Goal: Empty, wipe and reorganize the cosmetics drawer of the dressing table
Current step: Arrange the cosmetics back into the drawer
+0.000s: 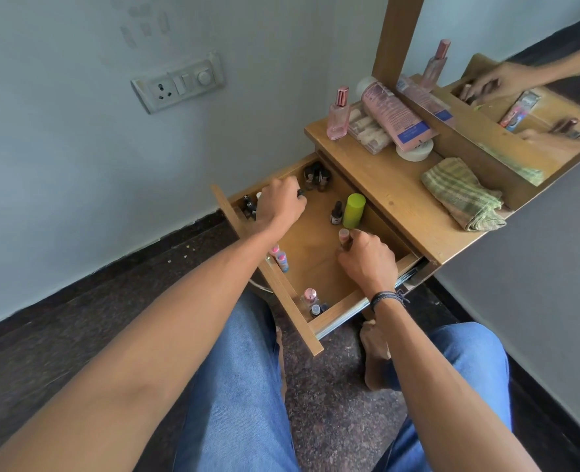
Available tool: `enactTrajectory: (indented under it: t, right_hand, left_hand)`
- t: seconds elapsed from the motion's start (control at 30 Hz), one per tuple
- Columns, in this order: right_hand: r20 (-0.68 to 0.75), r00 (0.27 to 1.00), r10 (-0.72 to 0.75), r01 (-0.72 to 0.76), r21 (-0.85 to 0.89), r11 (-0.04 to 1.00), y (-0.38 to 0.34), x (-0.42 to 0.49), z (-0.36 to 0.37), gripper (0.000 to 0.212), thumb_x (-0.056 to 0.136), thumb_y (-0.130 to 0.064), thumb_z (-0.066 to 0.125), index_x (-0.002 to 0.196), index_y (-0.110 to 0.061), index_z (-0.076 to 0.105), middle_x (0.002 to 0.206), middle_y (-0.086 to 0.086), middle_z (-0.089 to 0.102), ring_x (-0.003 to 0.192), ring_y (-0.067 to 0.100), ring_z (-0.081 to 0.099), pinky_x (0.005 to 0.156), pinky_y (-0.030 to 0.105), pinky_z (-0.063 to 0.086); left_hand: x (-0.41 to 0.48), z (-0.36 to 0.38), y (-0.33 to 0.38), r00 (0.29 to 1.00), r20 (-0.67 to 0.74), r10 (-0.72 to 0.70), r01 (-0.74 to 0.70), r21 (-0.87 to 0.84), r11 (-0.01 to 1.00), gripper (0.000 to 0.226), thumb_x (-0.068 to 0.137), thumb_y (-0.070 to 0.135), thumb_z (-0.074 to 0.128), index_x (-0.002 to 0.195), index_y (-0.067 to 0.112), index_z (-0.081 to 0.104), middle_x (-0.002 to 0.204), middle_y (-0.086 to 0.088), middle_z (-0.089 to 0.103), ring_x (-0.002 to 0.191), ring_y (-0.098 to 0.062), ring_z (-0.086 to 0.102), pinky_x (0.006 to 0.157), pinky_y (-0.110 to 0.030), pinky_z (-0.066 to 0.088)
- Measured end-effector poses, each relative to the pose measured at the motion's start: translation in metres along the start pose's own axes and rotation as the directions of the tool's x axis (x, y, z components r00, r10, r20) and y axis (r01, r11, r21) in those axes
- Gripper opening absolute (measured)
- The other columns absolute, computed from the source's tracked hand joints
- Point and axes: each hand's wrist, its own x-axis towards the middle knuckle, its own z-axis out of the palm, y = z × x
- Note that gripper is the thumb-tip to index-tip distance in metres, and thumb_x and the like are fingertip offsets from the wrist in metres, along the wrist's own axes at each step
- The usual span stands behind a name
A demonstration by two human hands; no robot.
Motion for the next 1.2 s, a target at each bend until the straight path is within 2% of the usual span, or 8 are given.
enactTrajectory:
  t: [0.17,0.3,0.4,0.53,0.73,0.97,1.13,1.2]
  right_hand:
    - [0.001,1.000,0.000,0.000,0.011,1.000,-0.002,-0.002,-0.001,0.025,0.095,-0.034,0.050,0.101,-0.015,0.065,0.100,0.009,0.071,0.083,0.035,0.068,0.073,0.045,0.058]
    - [-0.006,1.000,-0.009,0.009,0.006,1.000,0.000,-0.002,0.000,0.025,0.096,-0.033,0.050,0.102,-0.014,0.065,0.100,0.010,0.071,0.084,0.036,0.068,0.072,0.044,0.057]
    - [-0.011,1.000,-0.011,0.012,0.016,1.000,0.001,-0.001,0.000,0.027,0.099,-0.034,0.049,0.103,-0.014,0.065,0.101,0.011,0.071,0.085,0.037,0.068,0.073,0.044,0.057]
    - [-0.009,1.000,-0.020,0.020,0.024,1.000,0.001,-0.002,-0.001,0.025,0.096,-0.034,0.053,0.104,-0.014,0.066,0.100,0.010,0.071,0.085,0.036,0.069,0.073,0.044,0.058]
    - [-0.005,0.999,-0.032,0.032,0.035,0.999,0.002,-0.003,-0.003,0.022,0.096,-0.031,0.055,0.103,-0.013,0.065,0.099,0.011,0.071,0.086,0.037,0.069,0.071,0.040,0.054]
    - [0.001,0.999,-0.036,0.036,0.038,0.999,0.002,-0.003,-0.003,0.023,0.096,-0.032,0.054,0.103,-0.012,0.065,0.099,0.012,0.071,0.087,0.038,0.068,0.071,0.040,0.053]
    - [-0.006,0.999,-0.039,0.040,0.030,0.999,0.003,-0.002,-0.001,0.025,0.098,-0.033,0.052,0.101,-0.012,0.065,0.098,0.012,0.071,0.086,0.038,0.068,0.067,0.036,0.046]
    - [-0.007,0.999,-0.037,0.037,0.031,0.999,0.002,-0.002,-0.003,0.025,0.098,-0.033,0.052,0.102,-0.012,0.065,0.099,0.012,0.071,0.086,0.038,0.068,0.069,0.039,0.051]
  left_hand:
    - [-0.023,-0.008,-0.020,0.993,0.036,0.115,-0.120,0.209,0.970,0.017,0.094,0.009,0.062,0.107,0.001,0.067,0.098,-0.018,0.072,0.090,-0.031,0.071,0.062,-0.030,0.055]
    - [-0.025,-0.014,-0.024,0.979,0.025,0.202,-0.198,0.347,0.917,0.017,0.089,0.006,0.062,0.103,-0.001,0.068,0.101,-0.018,0.070,0.100,-0.032,0.063,0.073,-0.036,0.057]
    - [-0.024,-0.020,-0.028,0.976,0.024,0.215,-0.205,0.423,0.883,0.012,0.088,0.008,0.063,0.093,0.001,0.070,0.109,-0.017,0.067,0.101,-0.030,0.057,0.076,-0.036,0.054]
    - [-0.019,-0.025,-0.036,0.980,0.011,0.197,-0.182,0.442,0.878,0.010,0.086,0.009,0.065,0.078,0.003,0.068,0.116,-0.014,0.061,0.101,-0.028,0.052,0.081,-0.035,0.051]
    - [-0.014,-0.033,-0.042,0.986,0.055,0.157,-0.165,0.407,0.898,0.017,0.085,0.012,0.072,0.074,0.001,0.065,0.129,-0.015,0.055,0.111,-0.032,0.049,0.093,-0.041,0.048]
    - [-0.004,-0.034,-0.059,0.987,0.095,0.132,-0.158,0.368,0.917,0.023,0.084,0.023,0.078,0.095,0.003,0.075,0.129,-0.011,0.055,0.114,-0.029,0.047,0.094,-0.040,0.049]
    - [-0.002,-0.033,-0.060,0.982,0.109,0.154,-0.182,0.334,0.925,0.033,0.085,0.031,0.078,0.112,0.012,0.073,0.126,-0.008,0.056,0.111,-0.027,0.047,0.091,-0.039,0.049]
    - [-0.003,-0.032,-0.060,0.975,0.135,0.175,-0.210,0.309,0.928,0.040,0.085,0.032,0.078,0.120,0.017,0.070,0.128,-0.007,0.056,0.113,-0.027,0.047,0.093,-0.041,0.048]
